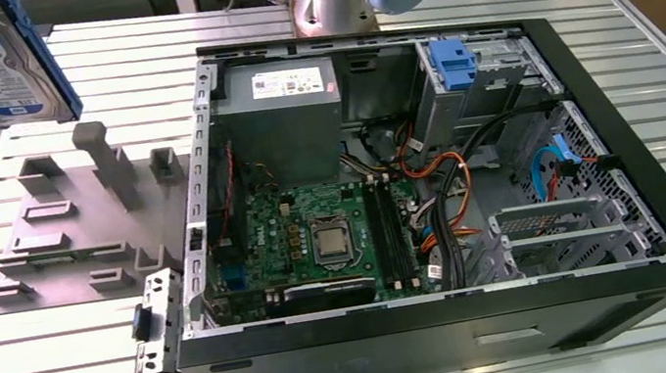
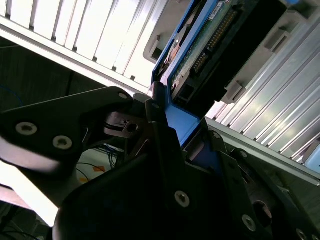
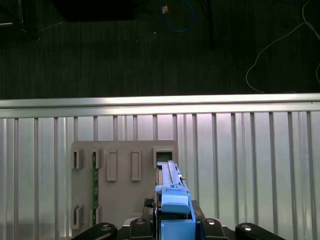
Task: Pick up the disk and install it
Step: 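Pick up the disk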
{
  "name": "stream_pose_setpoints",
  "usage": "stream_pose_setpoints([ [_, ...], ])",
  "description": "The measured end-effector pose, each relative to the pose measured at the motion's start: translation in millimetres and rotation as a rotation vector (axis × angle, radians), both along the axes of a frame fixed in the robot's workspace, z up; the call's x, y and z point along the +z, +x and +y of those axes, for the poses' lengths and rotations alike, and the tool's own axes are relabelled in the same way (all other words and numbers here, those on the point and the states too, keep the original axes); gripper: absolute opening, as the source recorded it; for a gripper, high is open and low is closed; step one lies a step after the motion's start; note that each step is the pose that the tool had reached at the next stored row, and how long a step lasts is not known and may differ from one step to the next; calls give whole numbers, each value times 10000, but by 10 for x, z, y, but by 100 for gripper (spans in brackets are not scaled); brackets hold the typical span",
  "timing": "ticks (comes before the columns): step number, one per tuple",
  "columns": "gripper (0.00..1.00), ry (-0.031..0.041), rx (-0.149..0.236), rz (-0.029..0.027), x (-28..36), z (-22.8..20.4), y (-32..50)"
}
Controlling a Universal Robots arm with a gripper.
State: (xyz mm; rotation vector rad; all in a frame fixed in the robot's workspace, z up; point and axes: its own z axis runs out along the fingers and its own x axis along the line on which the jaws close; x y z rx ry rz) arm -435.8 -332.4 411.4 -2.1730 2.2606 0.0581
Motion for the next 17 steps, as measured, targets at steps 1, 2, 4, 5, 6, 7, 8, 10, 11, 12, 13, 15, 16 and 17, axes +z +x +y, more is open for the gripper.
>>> stream_pose_setpoints([
  [1,37,1,0,-1,0,0,0],
  [2,37,0,0,0,0,0,0],
  [4,37,0,0,0,1,0,0],
  [5,37,0,0,0,2,0,0],
  [6,37,0,0,1,5,0,0],
  [7,37,-1,0,3,10,0,0],
  [8,37,-1,0,3,18,0,0],
  [10,37,0,0,0,41,0,0],
  [11,37,0,0,0,53,0,0],
  [12,37,1,1,-1,63,0,0],
  [13,37,1,1,0,73,0,0],
  [15,37,0,0,0,92,0,0],
  [16,37,-1,0,0,102,0,0],
  [17,37,0,0,1,111,0,0],
])
